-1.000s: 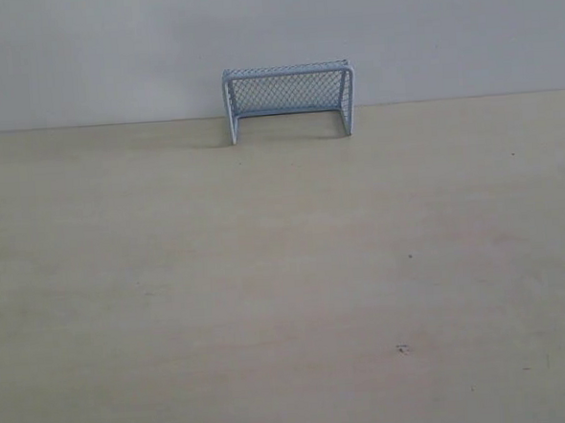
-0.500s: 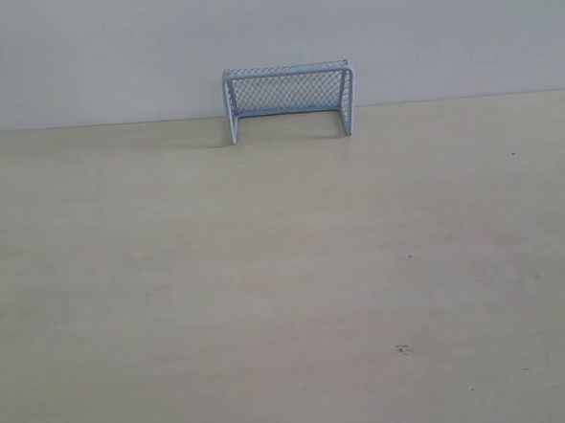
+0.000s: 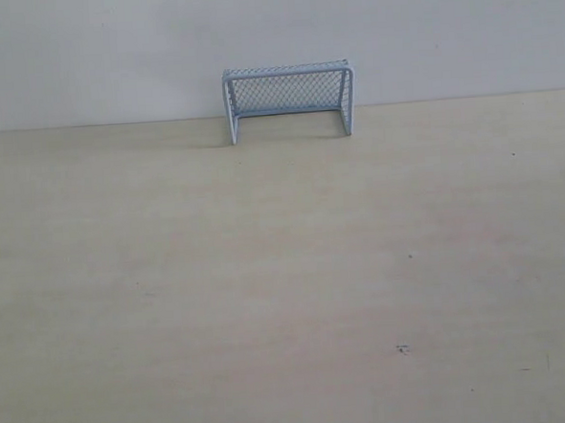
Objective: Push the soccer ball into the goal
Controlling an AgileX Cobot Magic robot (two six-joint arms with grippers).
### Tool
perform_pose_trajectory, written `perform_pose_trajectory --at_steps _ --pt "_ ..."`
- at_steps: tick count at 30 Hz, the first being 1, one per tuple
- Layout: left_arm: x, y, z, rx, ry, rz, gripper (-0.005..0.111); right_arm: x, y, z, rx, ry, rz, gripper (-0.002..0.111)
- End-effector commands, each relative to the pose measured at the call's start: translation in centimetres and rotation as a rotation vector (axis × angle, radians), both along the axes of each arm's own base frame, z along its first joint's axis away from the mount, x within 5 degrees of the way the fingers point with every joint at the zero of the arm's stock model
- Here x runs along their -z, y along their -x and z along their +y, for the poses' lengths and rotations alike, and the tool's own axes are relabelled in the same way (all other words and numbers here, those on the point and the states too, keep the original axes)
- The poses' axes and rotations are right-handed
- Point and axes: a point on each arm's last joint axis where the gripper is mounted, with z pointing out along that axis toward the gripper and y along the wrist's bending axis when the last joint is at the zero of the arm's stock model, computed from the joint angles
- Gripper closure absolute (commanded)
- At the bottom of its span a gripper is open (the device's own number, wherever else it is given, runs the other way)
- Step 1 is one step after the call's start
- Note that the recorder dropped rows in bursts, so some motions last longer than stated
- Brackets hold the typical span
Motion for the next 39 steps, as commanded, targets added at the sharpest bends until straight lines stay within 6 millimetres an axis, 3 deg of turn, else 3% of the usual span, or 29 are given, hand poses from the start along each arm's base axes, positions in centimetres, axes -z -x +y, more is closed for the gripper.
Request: perform_pose_trajectory --at_steps 1,39 --pt "-0.14 -0.04 -0.05 0.006 0.008 -0.003 0.1 -0.06 0.02 0.03 -0.004 0.006 -0.01 0.108" --pt "-0.14 -0.04 -0.05 0.006 0.008 -0.003 0.1 -0.06 0.03 0.18 -0.014 -0.02 -0.009 0.108"
